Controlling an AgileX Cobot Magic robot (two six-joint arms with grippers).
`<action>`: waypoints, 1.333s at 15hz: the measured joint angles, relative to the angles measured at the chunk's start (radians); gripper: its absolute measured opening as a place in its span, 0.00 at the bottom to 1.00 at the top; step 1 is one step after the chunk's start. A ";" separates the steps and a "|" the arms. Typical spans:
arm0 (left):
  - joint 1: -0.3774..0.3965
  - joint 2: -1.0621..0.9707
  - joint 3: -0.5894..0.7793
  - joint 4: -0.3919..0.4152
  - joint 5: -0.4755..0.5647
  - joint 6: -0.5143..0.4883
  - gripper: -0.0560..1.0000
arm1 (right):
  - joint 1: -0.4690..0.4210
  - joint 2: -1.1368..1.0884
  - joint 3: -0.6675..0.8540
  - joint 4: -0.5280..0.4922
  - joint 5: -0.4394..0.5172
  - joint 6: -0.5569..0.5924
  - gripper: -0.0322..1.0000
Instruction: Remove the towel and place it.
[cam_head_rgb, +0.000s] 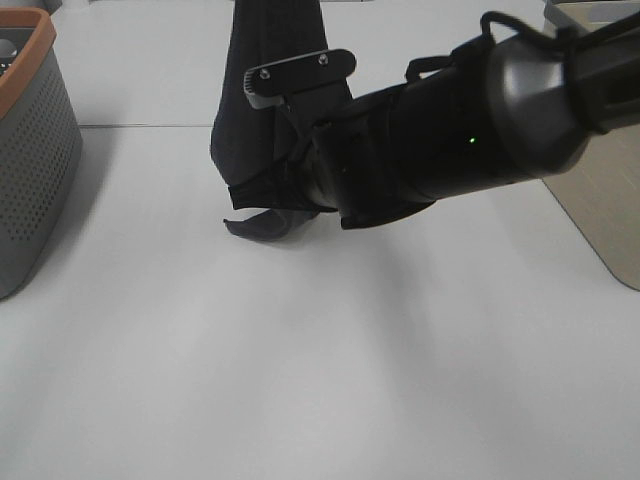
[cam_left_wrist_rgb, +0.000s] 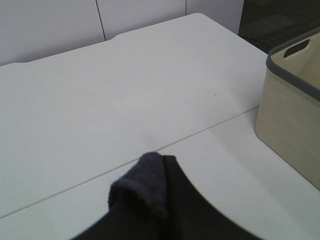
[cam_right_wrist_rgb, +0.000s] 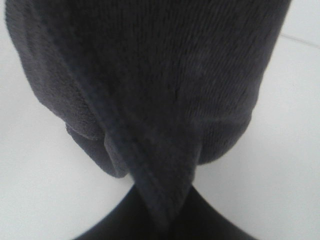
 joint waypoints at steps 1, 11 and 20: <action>0.024 -0.009 0.000 -0.032 0.000 -0.002 0.05 | 0.000 -0.037 0.000 0.001 0.007 -0.058 0.05; 0.182 -0.091 0.000 -0.419 -0.001 0.168 0.05 | -0.162 -0.216 0.094 0.000 0.592 -0.158 0.05; 0.182 -0.094 0.000 -0.428 0.020 0.190 0.05 | -0.321 -0.248 0.040 -1.064 1.050 0.765 0.05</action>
